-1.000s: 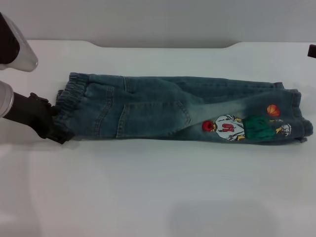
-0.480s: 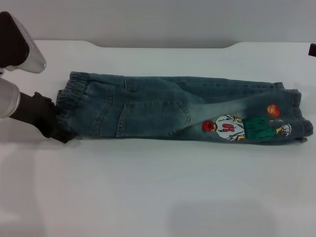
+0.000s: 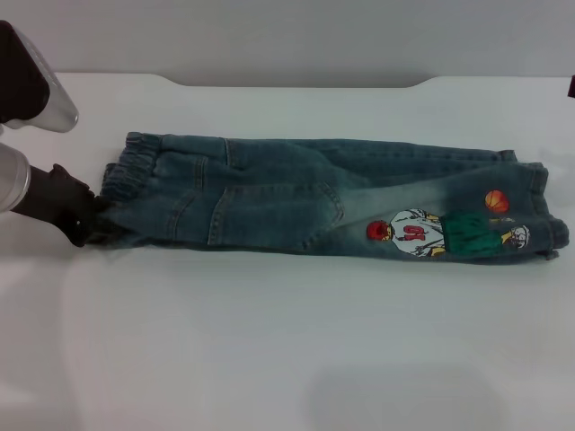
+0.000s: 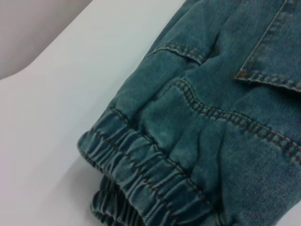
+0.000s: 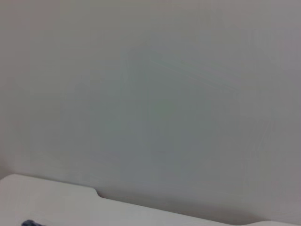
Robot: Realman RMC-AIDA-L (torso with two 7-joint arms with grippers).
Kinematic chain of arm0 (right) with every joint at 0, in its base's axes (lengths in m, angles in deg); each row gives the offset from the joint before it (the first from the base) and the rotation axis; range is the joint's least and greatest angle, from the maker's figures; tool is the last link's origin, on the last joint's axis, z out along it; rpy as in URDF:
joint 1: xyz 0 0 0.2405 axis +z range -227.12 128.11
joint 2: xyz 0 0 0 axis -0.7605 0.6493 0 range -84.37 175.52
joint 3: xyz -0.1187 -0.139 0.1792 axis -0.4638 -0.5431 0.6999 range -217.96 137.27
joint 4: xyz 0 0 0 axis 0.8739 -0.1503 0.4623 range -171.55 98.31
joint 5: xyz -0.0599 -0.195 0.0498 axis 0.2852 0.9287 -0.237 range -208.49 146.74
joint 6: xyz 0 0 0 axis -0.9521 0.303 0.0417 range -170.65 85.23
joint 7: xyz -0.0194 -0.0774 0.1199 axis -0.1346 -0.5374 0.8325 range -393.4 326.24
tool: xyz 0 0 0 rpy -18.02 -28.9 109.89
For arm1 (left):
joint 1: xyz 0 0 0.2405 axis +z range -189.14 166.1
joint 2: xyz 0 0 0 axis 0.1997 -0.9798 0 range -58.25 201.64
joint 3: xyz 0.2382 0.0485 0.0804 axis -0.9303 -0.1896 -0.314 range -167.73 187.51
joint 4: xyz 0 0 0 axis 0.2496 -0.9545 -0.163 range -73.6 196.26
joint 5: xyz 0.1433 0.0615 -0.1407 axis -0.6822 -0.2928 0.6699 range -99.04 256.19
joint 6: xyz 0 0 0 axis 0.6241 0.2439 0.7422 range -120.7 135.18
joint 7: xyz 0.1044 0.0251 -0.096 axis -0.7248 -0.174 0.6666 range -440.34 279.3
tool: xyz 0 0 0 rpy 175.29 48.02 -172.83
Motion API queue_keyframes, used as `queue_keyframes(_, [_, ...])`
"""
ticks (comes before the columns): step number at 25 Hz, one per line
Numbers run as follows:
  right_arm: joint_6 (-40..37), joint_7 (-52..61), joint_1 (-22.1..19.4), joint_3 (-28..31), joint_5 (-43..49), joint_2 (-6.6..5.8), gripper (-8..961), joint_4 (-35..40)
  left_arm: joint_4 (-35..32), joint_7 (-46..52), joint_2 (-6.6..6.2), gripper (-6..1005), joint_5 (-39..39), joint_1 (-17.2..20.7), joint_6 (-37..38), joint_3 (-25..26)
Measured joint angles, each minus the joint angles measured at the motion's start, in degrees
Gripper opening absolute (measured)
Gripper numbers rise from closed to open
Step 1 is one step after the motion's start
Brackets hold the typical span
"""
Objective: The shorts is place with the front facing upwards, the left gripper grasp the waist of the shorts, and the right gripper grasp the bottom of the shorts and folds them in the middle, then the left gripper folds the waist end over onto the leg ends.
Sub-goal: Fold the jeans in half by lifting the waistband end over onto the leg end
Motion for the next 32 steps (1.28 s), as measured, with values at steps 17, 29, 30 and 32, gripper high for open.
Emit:
queue_keyframes(17, [-0.1,-0.2,-0.2,0.3,-0.3,-0.09,449,-0.3,-3.3,0.1,0.34,176,-0.6,1.4,-1.3,-1.7])
queue_keyframes(29, [1.2,-1.9,0.0,-0.2,0.1,-0.10,449,-5.1,-21.2,6.2,0.61,121,3.6,6.2,0.0,-15.0])
queue_keyframes(30, [1.2,-1.9,0.1,-0.2,0.1,-0.09,449,-5.5,-22.4,6.8,0.61,120,3.6,6.3,0.0,-16.2])
queue_keyframes(32, [1.3,-2.1,0.3,-0.3,0.1,-0.08,449,-6.5,-24.3,7.9,0.60,118,3.7,6.3,0.0,-18.3])
